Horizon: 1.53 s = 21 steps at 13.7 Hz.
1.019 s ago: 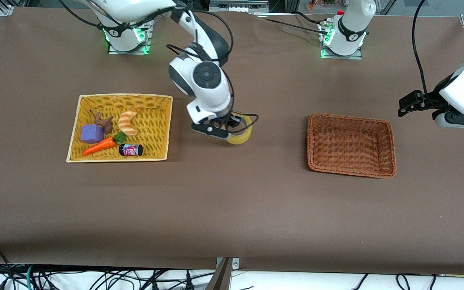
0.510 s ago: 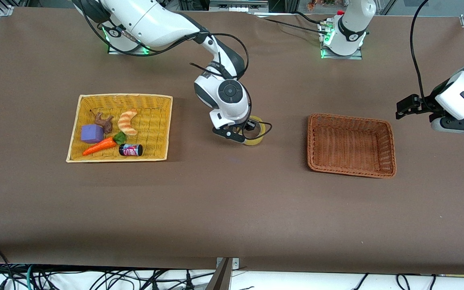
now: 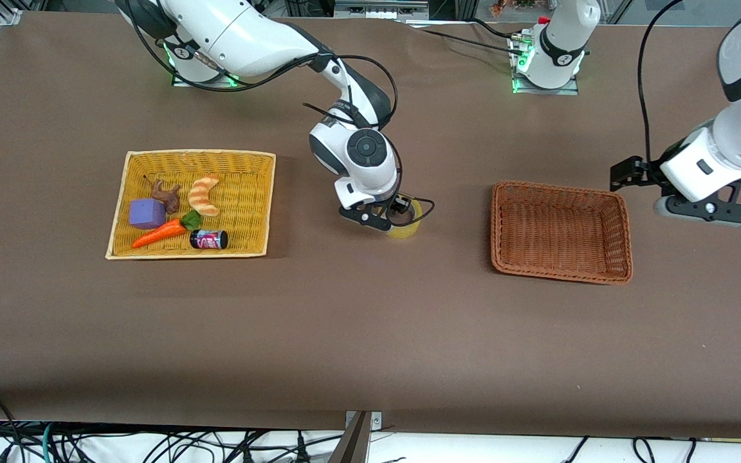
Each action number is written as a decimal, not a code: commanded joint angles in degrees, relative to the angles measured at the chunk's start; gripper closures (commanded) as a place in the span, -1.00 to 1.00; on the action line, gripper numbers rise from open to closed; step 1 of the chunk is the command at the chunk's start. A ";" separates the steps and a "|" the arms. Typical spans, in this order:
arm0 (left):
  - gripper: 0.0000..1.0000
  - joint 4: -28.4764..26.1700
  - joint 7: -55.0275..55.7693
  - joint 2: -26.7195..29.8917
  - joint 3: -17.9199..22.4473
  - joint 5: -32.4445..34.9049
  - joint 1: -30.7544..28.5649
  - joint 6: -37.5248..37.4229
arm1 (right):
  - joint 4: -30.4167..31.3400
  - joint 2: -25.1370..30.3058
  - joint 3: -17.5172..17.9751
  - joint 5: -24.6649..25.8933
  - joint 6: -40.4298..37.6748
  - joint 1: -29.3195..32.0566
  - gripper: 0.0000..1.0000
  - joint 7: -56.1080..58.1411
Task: Transfer tape with both arms
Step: 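Carry the tape toward the basket with the right gripper while the left gripper approaches, then set the tape on the table and withdraw the right gripper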
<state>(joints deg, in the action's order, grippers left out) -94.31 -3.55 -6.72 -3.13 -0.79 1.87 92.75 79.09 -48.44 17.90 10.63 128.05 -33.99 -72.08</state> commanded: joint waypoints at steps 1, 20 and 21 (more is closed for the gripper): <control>-1.00 1.15 -1.11 -1.37 -0.65 -1.67 -0.03 -2.83 | -1.13 2.29 0.03 4.65 -3.84 -0.28 -1.00 0.10; -1.00 -7.46 27.23 -27.72 -16.12 1.97 15.61 38.27 | 7.64 40.08 -9.19 -5.01 -31.55 36.80 -1.00 76.89; -1.00 -7.46 31.54 -28.96 -16.21 7.16 16.66 39.86 | 9.40 41.05 -10.06 -5.09 -30.94 37.15 -1.00 78.14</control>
<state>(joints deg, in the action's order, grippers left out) -103.16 20.44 -32.94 -19.57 -0.58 16.56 129.99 81.91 -11.35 8.72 5.93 95.35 1.98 2.17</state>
